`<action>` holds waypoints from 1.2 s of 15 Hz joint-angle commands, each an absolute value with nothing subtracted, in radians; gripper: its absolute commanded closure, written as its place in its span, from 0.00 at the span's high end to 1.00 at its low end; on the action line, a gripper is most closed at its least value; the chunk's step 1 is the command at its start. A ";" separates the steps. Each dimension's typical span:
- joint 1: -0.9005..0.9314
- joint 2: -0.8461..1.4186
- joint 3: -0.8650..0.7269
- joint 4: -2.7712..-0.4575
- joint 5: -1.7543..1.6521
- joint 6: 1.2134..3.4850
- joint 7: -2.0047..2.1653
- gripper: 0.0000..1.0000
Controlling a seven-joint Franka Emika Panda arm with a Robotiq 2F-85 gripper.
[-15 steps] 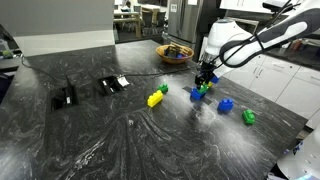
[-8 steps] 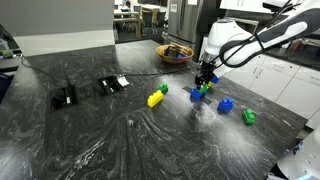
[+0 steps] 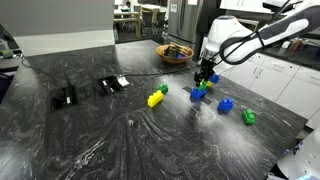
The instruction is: Place the green block on the front left on top of the square blue block
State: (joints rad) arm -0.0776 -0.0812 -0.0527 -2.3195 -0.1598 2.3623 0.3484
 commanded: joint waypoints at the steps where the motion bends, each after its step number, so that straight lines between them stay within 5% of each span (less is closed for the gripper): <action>1: -0.084 -0.092 -0.069 -2.310 -0.109 2.367 0.269 0.39; 18: -0.086 -0.028 -0.102 -2.310 -0.012 2.376 0.060 0.39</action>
